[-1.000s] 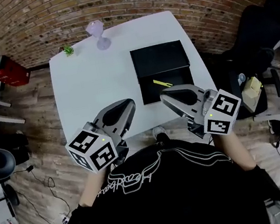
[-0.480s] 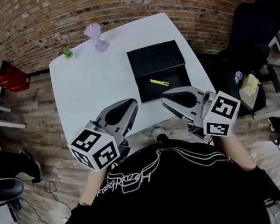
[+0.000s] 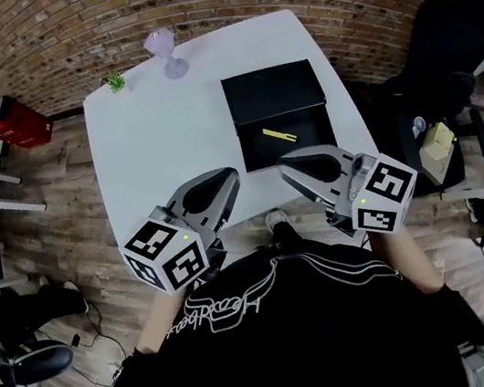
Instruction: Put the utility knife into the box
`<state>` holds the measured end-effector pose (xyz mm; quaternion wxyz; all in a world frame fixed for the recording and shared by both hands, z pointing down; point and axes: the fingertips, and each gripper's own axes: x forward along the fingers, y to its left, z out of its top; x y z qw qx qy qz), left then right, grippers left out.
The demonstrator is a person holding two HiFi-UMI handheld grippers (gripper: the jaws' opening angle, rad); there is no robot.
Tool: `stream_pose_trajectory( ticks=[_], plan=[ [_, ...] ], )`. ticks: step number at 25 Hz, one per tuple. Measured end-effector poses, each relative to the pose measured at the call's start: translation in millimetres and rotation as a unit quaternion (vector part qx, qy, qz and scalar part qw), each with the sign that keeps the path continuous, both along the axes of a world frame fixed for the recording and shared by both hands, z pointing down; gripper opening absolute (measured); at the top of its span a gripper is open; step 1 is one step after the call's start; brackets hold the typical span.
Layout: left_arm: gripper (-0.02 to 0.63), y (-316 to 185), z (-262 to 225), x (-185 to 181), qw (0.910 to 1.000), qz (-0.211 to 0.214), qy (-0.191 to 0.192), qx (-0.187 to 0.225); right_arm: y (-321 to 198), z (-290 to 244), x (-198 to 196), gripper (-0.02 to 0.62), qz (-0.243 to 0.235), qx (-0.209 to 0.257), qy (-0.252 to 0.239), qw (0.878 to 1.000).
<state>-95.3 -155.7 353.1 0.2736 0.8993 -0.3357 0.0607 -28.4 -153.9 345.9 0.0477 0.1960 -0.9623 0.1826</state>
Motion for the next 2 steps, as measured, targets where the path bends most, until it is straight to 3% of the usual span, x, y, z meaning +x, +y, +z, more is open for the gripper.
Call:
stream_pose_trajectory(
  ticks=[2],
  plan=[
    [0.032, -4.9, 4.2, -0.3, 1.0000, -0.002, -0.004, -0.003, -5.6, 2.9, -0.1, 0.002, -0.001, -0.002, 0.000, 1.000]
  ],
)
